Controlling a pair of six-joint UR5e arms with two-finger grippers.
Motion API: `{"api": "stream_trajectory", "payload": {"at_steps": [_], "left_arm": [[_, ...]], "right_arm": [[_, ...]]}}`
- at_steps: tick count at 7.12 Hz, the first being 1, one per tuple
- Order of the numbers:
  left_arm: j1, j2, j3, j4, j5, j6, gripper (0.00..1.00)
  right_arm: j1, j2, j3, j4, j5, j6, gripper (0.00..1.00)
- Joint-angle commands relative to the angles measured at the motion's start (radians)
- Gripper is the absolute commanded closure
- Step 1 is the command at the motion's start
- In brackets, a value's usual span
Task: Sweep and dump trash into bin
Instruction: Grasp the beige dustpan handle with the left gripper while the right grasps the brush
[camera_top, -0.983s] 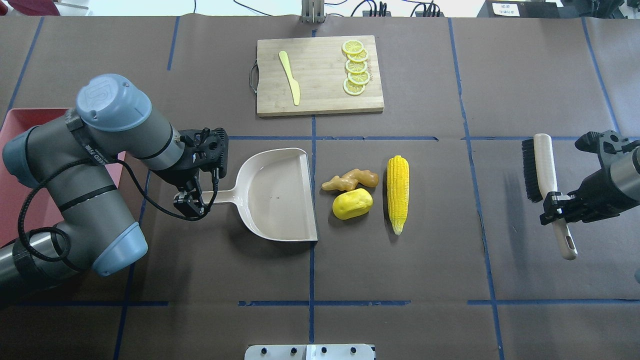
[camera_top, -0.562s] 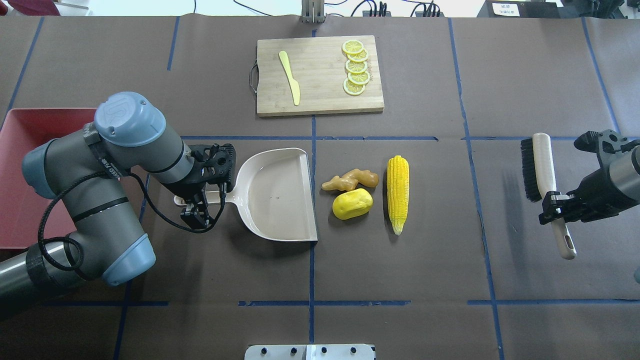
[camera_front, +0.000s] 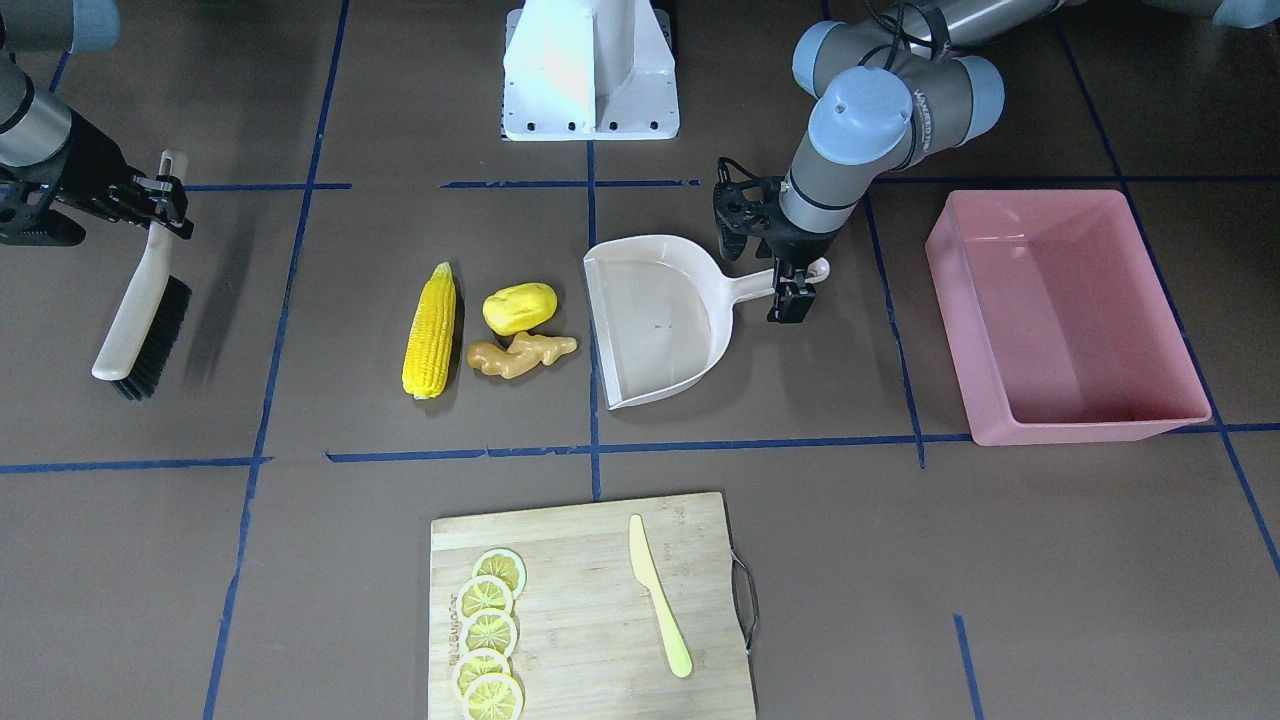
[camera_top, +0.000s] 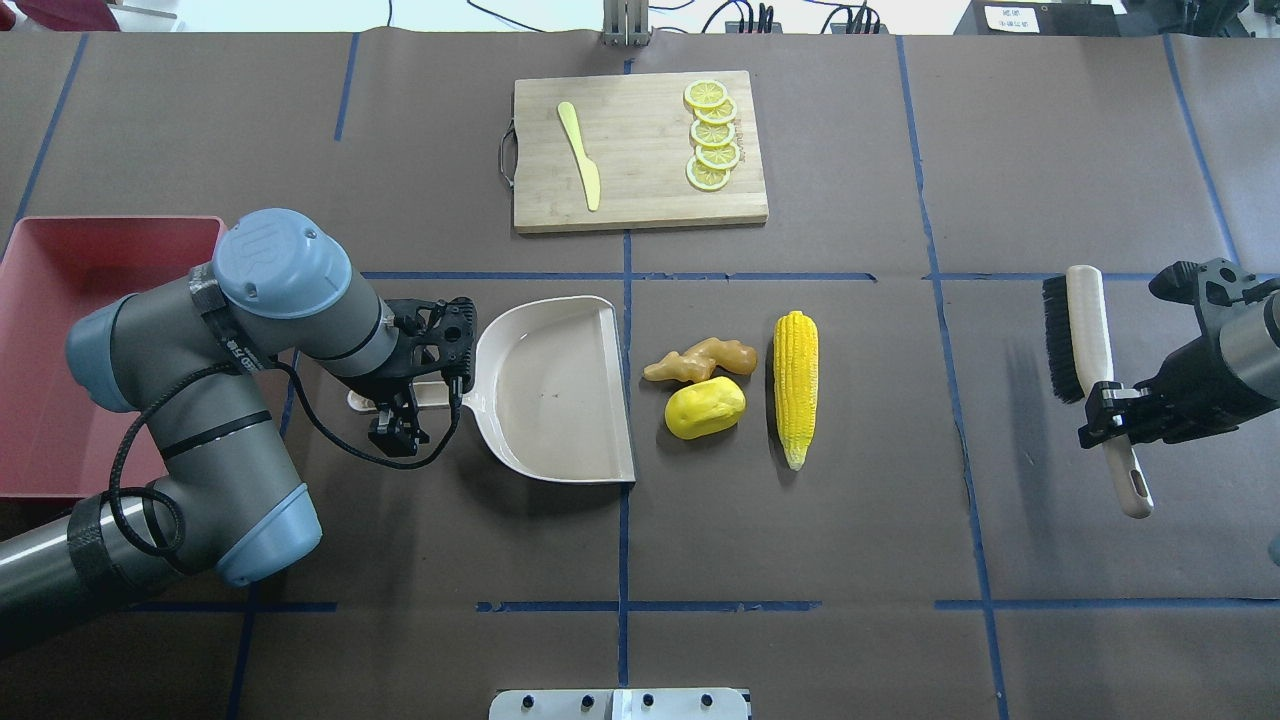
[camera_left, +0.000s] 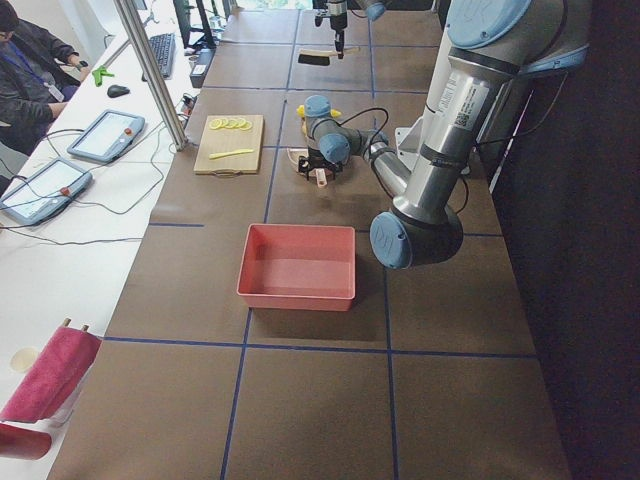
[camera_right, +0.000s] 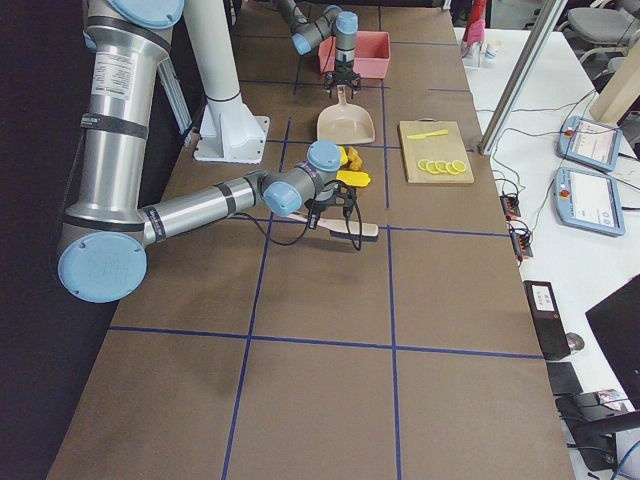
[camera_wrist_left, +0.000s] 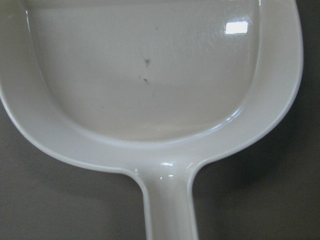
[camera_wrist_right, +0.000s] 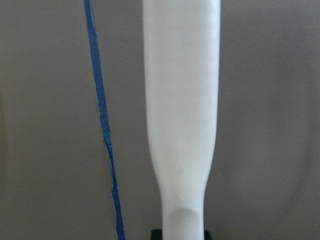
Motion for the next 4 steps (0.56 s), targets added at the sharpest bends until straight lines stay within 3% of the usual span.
{"api": "stream_trajectory", "payload": {"at_steps": [1, 3, 4], "left_arm": [[0.006, -0.005, 0.008, 0.002, 0.015, -0.001, 0.13], [0.006, -0.001, 0.007, 0.005, 0.023, -0.001, 0.4], [0.006, 0.002, 0.007, 0.004, 0.023, 0.001, 0.45]], "right_arm": [[0.0, 0.002, 0.0, 0.001, 0.002, 0.0, 1.0], [0.0, 0.002, -0.002, 0.001, 0.003, 0.0, 1.0], [0.0, 0.002, -0.002, 0.001, 0.005, 0.0, 1.0]]}}
